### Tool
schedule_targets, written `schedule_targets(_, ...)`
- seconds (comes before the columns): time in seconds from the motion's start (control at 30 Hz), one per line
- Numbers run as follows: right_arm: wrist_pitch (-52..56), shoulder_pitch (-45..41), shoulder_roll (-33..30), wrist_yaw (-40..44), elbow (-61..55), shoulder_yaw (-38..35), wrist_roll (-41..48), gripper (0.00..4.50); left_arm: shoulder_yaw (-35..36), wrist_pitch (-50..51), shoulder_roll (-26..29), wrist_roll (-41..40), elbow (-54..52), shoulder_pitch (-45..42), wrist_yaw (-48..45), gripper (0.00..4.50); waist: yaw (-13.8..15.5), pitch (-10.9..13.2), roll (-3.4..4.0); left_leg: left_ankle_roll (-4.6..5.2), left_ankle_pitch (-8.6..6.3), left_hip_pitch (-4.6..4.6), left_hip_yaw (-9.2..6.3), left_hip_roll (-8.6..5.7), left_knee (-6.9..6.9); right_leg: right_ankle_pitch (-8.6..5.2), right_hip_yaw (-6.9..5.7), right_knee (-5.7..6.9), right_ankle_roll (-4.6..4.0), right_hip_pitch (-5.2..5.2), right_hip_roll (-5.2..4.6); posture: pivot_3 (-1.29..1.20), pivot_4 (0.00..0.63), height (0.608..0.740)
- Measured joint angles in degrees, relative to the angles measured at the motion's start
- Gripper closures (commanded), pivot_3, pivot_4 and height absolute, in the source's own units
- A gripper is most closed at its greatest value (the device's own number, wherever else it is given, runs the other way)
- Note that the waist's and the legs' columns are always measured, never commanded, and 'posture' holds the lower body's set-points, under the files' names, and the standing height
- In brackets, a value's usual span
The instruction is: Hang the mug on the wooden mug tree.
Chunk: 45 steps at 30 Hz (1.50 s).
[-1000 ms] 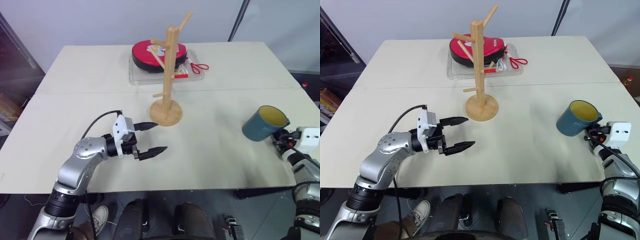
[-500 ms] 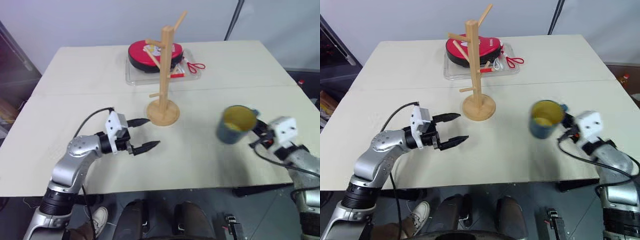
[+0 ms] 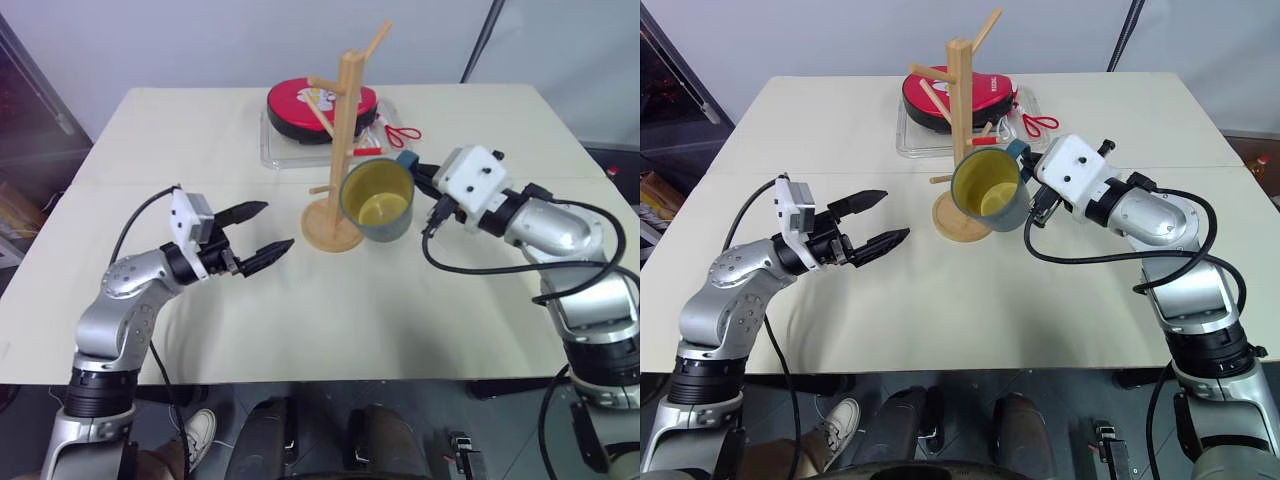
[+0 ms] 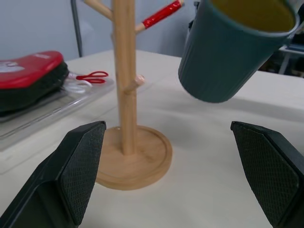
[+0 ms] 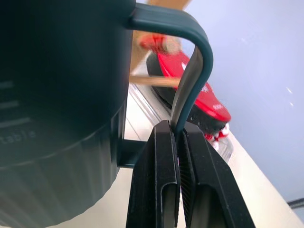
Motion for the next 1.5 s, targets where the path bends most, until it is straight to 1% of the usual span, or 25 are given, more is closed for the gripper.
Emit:
schedule_targets(0.2, -4.50, -5.80, 1.36, 2.08, 7.52, 2.19, -2.23, 4.48, 1.89, 1.64, 1.01, -2.56, -3.31, 0.52, 1.04, 0.00, -0.49, 0.00, 0.00, 0.00, 0.00, 0.01, 0.00, 0.03, 0.02, 0.00, 0.00, 0.04, 0.00, 0.00, 0.02, 0.00, 0.150, 0.740)
schedule_targets(0.37, -6.09, -8.57, 2.59, 3.05, 10.62, 2.90, -3.24, 4.48, 2.28, 1.75, 1.01, -3.49, -3.63, 1.09, 1.65, 0.00, -0.93, 0.01, 0.00, 0.00, 0.00, 0.01, -0.01, 0.02, 0.03, 0.00, -0.01, 0.04, 0.00, 0.02, 0.01, 0.00, 0.150, 0.740)
schedule_targets(0.63, -6.41, -13.20, 4.49, 5.18, 14.62, 5.39, -5.06, 4.48, 3.09, 1.77, 1.01, -4.67, -4.28, 1.06, 2.72, 0.00, -1.42, 0.01, 0.00, 0.00, 0.00, 0.01, -0.01, 0.06, 0.03, 0.01, -0.01, 0.06, 0.00, -0.01, 0.04, 0.00, 0.150, 0.740)
schedule_targets(0.8, -6.17, -16.82, 6.80, 5.84, 17.03, 7.62, -6.70, 4.48, 3.64, 2.60, 1.16, -6.16, -4.81, 0.97, 3.00, 0.00, -1.34, 0.01, 0.00, -0.01, 0.01, 0.01, 0.01, 0.06, 0.04, 0.01, -0.01, 0.07, 0.00, -0.01, 0.02, 0.00, 0.150, 0.740)
schedule_targets(1.03, -5.05, -18.11, 8.03, 6.36, 20.26, 9.15, -8.37, 4.48, 4.53, 2.64, 1.31, -6.30, -4.84, 0.88, 3.48, 0.00, -1.27, 0.01, 0.00, -0.01, 0.01, 0.00, 0.01, 0.03, 0.04, 0.01, -0.01, 0.06, 0.00, 0.00, 0.00, 0.00, 0.150, 0.740)
schedule_targets(1.13, -4.95, -18.14, 8.38, 6.50, 20.83, 9.16, -8.34, 3.59, 4.53, 2.64, 1.30, -6.30, -4.96, 0.88, 3.69, 0.00, -1.31, 0.01, 0.00, -0.01, 0.01, 0.00, 0.00, 0.04, 0.04, 0.01, -0.01, 0.06, 0.00, 0.00, 0.01, 0.00, 0.150, 0.740)
schedule_targets(1.27, -5.01, -18.54, 8.58, 6.24, 20.86, 9.00, -8.42, 1.65, 4.53, 2.64, 1.30, -6.30, -5.07, 0.83, 3.70, 0.00, -1.37, 0.01, 0.00, -0.01, 0.00, 0.00, 0.00, 0.04, 0.04, 0.01, -0.01, 0.07, 0.00, -0.01, 0.01, 0.00, 0.150, 0.740)
schedule_targets(1.4, -5.21, -18.86, 8.16, 6.21, 20.65, 8.88, -8.94, 1.65, 4.53, 2.64, 1.29, -6.30, -5.07, 0.79, 3.69, 0.00, -1.35, 0.01, 0.00, -0.01, 0.00, 0.00, 0.01, 0.04, 0.04, 0.01, -0.01, 0.06, 0.00, 0.00, 0.01, 0.00, 0.150, 0.740)
schedule_targets(1.5, -5.12, -18.52, 6.07, 6.43, 18.55, 7.83, -8.86, 1.65, 4.53, 2.64, 1.24, -6.29, -5.09, 0.77, 3.76, 0.00, -1.14, 0.02, 0.00, -0.01, 0.00, -0.01, 0.00, 0.03, 0.04, 0.01, -0.01, 0.05, 0.00, -0.01, -0.01, 0.00, 0.150, 0.740)
